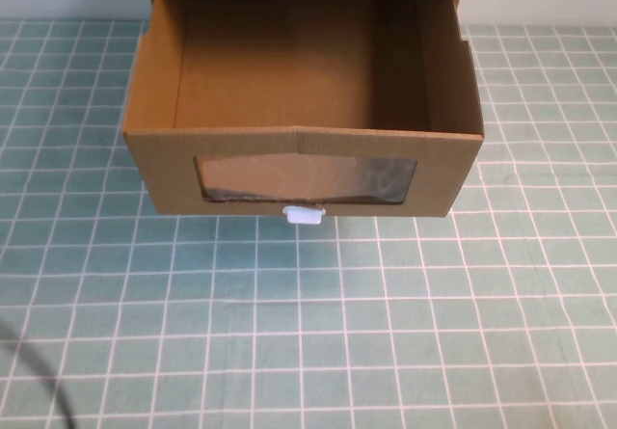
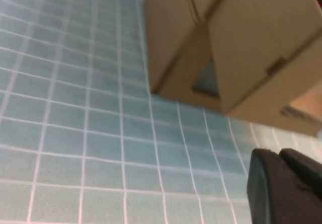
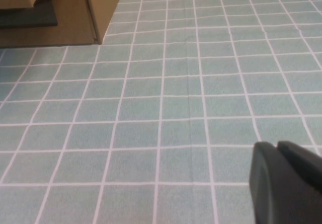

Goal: Close the shoe box

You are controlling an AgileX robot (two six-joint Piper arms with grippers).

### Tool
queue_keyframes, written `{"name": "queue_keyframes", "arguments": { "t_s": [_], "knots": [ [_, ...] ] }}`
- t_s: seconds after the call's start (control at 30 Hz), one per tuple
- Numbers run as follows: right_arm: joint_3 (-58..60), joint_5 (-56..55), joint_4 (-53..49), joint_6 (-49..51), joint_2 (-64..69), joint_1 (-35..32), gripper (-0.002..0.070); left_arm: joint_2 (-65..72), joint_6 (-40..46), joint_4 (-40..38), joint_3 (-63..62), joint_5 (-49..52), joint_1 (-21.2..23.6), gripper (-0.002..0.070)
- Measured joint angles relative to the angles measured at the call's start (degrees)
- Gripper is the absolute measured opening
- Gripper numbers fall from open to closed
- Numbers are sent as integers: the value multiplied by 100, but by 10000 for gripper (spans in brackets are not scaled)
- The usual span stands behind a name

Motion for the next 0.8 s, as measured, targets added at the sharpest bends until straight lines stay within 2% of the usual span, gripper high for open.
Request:
{"name": "queue_keyframes", "arguments": {
  "t_s": [0.23,0.43,0.57,0.8],
  "knots": [
    [0,0,0,0,0,0,-13,2469,1232,0,-2313,977,0,-5],
    [0,0,0,0,0,0,-13,4375,1876,-170,-4492,1506,-24,-5],
    [0,0,0,0,0,0,-13,5334,2170,-170,-5798,1561,-287,-5],
    [0,0,0,0,0,0,-13,6692,2444,-170,-7260,1562,-911,-5]
  ]
}}
